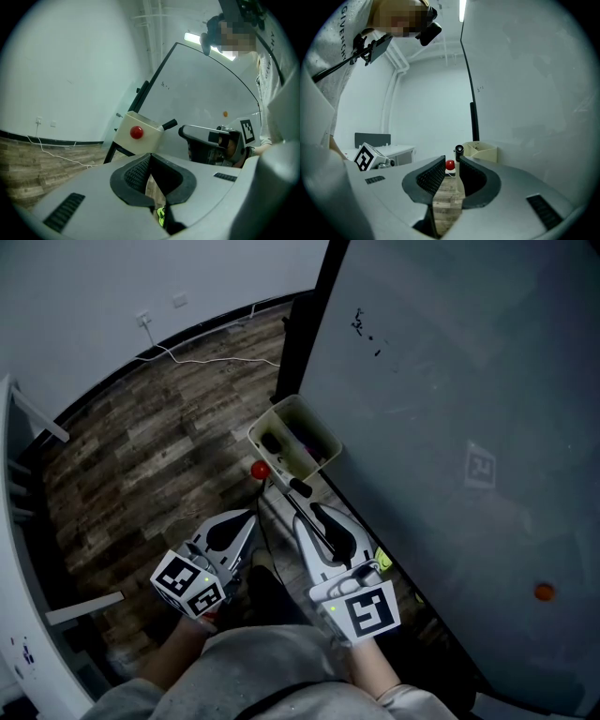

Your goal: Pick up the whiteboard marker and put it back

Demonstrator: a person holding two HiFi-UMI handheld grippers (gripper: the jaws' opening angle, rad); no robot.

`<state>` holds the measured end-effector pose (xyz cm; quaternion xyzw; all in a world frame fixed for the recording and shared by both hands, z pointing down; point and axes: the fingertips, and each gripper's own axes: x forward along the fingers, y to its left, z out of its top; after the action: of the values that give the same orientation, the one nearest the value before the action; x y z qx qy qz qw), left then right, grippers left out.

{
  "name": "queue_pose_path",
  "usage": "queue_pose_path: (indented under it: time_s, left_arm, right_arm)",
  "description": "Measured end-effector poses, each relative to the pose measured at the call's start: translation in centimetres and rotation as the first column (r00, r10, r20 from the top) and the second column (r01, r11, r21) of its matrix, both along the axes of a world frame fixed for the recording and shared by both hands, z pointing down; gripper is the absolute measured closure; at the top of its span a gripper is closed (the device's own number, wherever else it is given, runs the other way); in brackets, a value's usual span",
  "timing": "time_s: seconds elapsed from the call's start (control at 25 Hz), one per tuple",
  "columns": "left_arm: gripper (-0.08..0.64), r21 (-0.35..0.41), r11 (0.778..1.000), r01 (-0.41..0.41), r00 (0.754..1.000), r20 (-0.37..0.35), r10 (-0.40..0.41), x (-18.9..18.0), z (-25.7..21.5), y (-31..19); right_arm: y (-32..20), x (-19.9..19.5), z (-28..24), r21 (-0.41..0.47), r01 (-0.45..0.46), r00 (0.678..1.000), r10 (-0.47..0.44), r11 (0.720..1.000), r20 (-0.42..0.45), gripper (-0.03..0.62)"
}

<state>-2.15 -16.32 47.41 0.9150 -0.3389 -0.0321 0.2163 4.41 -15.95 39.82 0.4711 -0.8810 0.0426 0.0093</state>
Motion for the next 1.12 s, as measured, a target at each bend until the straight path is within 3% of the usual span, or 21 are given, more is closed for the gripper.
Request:
queue_pose_path:
  time_s: [0.36,0.84,1.0,1.12]
  left_arm:
    - [0.546,0.032,0.999,0.013,1.000,-0.002,-0.013,-1.0,-1.5,2.4]
    - [0.546,0.087,0.996,0.013,0.999,-0.038,-0.010,-1.6,-4.1,5.7]
    - [0.545,0.102,0.995,0.019,0.999,-0.046,-0.014,-2.1,-4.9,7.3]
    - [0.546,0.119,0.993,0.022,0.999,-0.052,-0.016,-2.4,-5.7,8.6]
  right_arm:
    - [2.6,-0.4,-1.1,0.013,-0.006,1.000,0.006,1.000,0.007,0.502]
    - [7.1,-1.1,-2.5,0.046,-0.005,1.000,0.006,0.999,-0.007,0.563]
    - [9.0,-1.8,-3.6,0.078,0.021,0.998,-0.025,0.997,0.052,0.569]
    - [10.4,-1.9,-3.6,0.057,0.012,0.999,-0.014,0.998,0.032,0.572]
